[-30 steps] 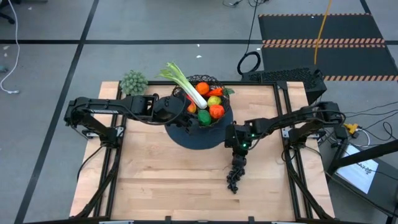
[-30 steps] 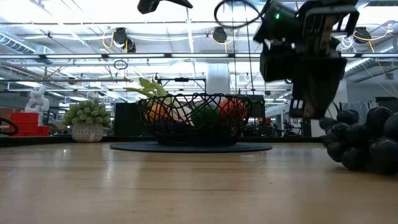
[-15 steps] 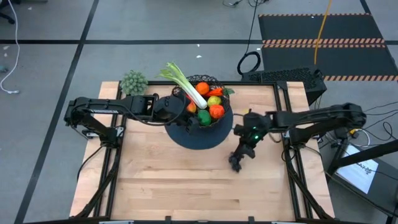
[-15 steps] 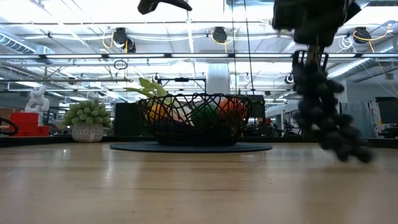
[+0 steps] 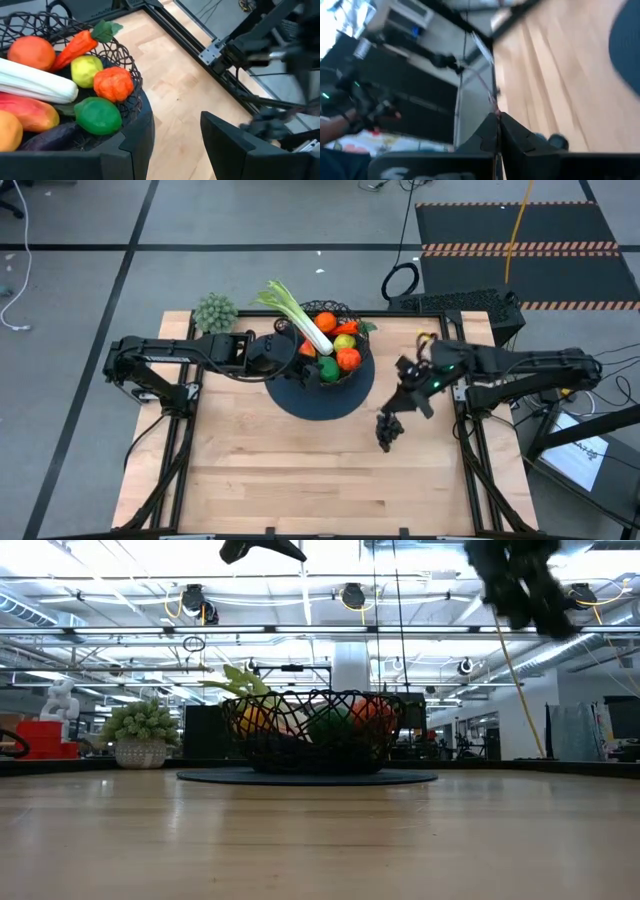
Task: Build produce basket
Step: Put the black and blue grapes into the wire basket
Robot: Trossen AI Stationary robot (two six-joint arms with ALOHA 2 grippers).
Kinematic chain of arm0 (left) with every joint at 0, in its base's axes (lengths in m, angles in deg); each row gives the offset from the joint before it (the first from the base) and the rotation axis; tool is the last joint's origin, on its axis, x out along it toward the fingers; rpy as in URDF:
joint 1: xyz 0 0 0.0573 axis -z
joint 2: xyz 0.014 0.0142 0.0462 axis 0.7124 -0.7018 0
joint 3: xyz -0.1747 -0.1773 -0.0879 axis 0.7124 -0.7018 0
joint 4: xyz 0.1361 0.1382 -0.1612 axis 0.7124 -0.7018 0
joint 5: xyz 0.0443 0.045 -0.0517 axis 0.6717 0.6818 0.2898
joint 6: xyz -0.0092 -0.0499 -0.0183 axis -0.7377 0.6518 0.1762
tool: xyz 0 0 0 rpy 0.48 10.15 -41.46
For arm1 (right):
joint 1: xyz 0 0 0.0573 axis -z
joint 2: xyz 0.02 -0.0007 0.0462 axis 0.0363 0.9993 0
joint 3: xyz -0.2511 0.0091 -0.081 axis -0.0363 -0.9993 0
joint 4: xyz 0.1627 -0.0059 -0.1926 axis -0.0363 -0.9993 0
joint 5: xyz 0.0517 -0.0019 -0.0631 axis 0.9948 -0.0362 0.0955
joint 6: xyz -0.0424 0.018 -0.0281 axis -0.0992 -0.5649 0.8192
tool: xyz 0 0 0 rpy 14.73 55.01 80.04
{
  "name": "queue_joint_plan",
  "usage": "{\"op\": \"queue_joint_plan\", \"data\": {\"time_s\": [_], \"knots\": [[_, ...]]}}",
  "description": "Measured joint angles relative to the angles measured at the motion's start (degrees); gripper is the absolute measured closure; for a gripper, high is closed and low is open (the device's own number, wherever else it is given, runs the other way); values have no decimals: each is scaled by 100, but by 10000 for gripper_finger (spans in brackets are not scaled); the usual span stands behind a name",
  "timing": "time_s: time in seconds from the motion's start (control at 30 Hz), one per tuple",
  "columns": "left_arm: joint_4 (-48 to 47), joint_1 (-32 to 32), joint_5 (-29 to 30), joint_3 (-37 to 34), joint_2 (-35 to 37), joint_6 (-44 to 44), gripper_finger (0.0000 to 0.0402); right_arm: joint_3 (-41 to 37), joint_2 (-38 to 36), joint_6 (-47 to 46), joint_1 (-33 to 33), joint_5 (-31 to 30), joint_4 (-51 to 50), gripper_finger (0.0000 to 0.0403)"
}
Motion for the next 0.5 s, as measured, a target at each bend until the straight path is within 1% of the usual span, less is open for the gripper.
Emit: {"op": "queue_joint_plan", "data": {"time_s": [0.27, 0.4, 0.5], "knots": [[0, 0, 42, 0, 2, -44, 236, 1492, 184, 476, 278, -1021, 3, 403], [0, 0, 6, 0, 0, -133, 236, 2284, 347, 1066, 526, -1458, 13, 403], [-3, 1, -119, 0, 0, -137, 236, 2833, 491, 1637, 737, -1635, 54, 403]]}}
